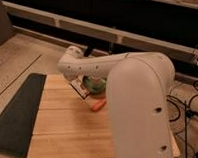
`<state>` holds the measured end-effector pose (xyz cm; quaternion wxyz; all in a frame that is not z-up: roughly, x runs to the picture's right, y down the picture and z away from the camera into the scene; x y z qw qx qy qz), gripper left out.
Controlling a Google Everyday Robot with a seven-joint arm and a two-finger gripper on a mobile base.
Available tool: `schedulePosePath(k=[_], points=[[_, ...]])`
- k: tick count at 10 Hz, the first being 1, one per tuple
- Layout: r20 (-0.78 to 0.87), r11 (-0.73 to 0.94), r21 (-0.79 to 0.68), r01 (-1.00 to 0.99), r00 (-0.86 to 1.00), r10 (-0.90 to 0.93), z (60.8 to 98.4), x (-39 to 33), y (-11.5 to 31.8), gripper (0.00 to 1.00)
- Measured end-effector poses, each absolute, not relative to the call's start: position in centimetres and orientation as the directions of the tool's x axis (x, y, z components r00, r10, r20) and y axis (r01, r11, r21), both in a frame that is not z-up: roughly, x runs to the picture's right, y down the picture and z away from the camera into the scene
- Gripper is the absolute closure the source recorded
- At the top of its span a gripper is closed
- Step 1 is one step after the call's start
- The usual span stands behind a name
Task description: Place the eraser in the ceramic cup
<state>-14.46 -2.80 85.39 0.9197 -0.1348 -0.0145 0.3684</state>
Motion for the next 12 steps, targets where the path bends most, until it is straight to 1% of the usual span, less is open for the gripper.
schedulePosePath(k=[4,7,8,10,12], points=[[0.0,0.707,-0.116,-0.698,0.712,0.703,83.6,-10.6,-9.8,0.82],[0.069,0.698,-0.062,-0.714,0.694,0.716,82.1,-9.4,-13.5,0.82],[0.089,0.69,-0.042,-0.722,0.686,0.723,81.7,-8.7,-14.5,0.82],[0.116,0.678,-0.031,-0.734,0.671,0.732,81.5,-7.7,-15.1,0.82],[0.141,0.664,-0.036,-0.747,0.654,0.743,81.4,-6.5,-14.9,0.82]])
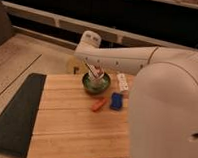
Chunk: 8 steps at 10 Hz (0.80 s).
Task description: Place the eraser in the ceramic cup
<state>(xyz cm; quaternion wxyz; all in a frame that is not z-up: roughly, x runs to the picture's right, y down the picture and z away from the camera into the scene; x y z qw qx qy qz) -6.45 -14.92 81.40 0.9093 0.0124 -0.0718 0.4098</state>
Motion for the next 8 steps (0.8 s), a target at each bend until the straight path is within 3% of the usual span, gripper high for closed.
schedulePosePath(k=[8], points=[[0.183,0.635,-0.094,-0.767,0.613,0.768,82.5,-3.8,-14.3,0.82]])
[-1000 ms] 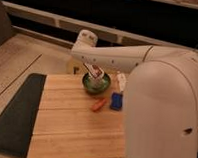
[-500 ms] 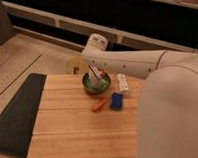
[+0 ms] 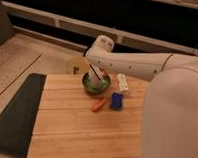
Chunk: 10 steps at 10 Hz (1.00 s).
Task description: Place the eraser in the ceramic cup
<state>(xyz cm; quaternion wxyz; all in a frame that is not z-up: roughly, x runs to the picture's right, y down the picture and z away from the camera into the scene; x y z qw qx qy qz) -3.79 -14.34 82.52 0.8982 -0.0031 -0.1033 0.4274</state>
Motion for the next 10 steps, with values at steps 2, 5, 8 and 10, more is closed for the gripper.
schedulePosePath(k=[2,5,8,10], points=[[0.175,0.636,-0.098,-0.765,0.616,0.768,83.2,-3.6,-14.6,0.82],[0.174,0.639,-0.103,-0.762,0.619,0.766,84.2,-3.6,-15.6,0.82],[0.187,0.637,-0.118,-0.762,0.613,0.768,85.4,-4.1,-16.3,0.82],[0.2,0.634,-0.129,-0.762,0.606,0.77,86.1,-4.3,-16.6,0.82]])
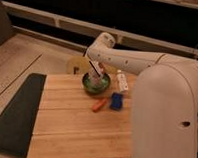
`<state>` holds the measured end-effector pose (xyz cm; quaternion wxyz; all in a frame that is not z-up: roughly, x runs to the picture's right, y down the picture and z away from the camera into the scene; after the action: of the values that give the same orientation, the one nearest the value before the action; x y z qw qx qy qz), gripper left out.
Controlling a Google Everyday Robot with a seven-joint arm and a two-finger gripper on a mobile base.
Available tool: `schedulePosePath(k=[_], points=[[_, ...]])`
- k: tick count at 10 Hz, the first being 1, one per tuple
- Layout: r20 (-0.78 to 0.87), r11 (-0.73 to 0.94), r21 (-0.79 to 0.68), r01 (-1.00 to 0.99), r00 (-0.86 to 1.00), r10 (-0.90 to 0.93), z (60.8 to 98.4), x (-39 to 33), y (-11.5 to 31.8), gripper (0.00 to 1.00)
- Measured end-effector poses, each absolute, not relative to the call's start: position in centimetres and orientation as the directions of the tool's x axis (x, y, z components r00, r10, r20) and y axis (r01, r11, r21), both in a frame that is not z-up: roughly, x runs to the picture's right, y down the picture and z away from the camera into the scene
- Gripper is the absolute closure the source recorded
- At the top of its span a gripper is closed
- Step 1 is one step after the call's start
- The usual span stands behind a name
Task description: Place the eraser in the ceramic cup
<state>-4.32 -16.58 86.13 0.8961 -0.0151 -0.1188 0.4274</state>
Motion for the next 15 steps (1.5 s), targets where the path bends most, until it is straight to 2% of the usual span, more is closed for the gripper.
schedulePosePath(k=[7,9,11,13,14,15], points=[[0.24,0.627,-0.166,-0.761,0.585,0.775,88.2,-5.5,-17.2,0.82],[0.244,0.624,-0.187,-0.759,0.579,0.778,88.6,-6.2,-17.0,0.7],[0.239,0.624,-0.208,-0.754,0.579,0.78,88.9,-6.9,-16.9,0.46],[0.239,0.625,-0.213,-0.751,0.58,0.779,88.8,-7.1,-17.1,0.29],[0.24,0.627,-0.213,-0.75,0.582,0.777,88.6,-7.0,-17.3,0.21],[0.24,0.627,-0.211,-0.75,0.582,0.777,88.5,-6.8,-17.5,0.2]])
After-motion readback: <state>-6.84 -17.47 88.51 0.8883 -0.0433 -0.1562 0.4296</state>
